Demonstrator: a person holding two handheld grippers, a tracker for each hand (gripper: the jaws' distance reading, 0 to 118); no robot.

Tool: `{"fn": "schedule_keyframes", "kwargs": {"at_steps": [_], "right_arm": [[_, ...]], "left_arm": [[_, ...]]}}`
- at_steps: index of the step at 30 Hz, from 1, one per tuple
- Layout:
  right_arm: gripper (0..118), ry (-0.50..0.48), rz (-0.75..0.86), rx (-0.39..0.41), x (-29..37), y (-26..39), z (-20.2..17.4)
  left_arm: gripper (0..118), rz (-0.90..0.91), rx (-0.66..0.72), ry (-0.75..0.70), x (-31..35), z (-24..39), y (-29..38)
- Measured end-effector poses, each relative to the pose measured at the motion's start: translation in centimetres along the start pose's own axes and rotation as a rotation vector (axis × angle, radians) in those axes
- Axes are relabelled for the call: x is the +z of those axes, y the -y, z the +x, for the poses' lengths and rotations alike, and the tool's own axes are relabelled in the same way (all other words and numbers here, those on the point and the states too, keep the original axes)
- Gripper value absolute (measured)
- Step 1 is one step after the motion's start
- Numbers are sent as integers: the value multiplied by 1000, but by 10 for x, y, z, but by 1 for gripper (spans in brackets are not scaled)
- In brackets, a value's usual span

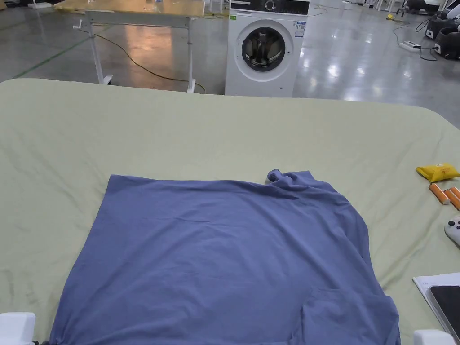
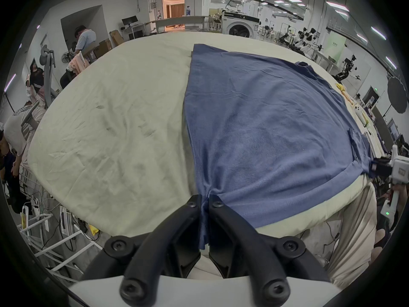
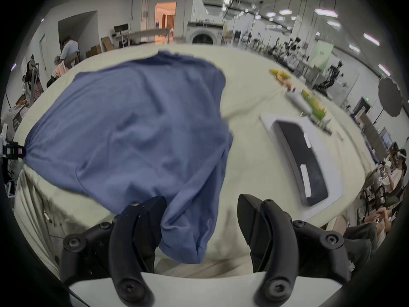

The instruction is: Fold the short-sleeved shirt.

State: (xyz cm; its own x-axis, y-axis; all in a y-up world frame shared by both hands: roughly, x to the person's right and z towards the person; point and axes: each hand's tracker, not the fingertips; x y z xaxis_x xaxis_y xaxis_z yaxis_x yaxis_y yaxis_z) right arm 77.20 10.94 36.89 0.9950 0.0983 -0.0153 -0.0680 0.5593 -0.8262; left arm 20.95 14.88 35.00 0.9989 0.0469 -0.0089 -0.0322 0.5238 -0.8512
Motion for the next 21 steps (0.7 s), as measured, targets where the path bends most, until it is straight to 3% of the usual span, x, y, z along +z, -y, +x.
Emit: {"fn": "schedule_keyframes", "kwargs": {"at_steps": [4, 7, 11, 21], "right_arm": [[64, -1, 2, -27, -7, 7, -4], [7, -48, 7, -44, -2, 0, -2], [7, -43, -6, -3, 3, -7, -5], [7, -63, 111, -51, 31, -66, 4]], "left_arm": [[0, 3, 8, 4, -1, -2, 2], [0, 4, 13, 8, -2, -4, 3], [0, 22, 18, 16, 1, -6, -1], [0, 180, 9, 46, 15, -10, -55]]}}
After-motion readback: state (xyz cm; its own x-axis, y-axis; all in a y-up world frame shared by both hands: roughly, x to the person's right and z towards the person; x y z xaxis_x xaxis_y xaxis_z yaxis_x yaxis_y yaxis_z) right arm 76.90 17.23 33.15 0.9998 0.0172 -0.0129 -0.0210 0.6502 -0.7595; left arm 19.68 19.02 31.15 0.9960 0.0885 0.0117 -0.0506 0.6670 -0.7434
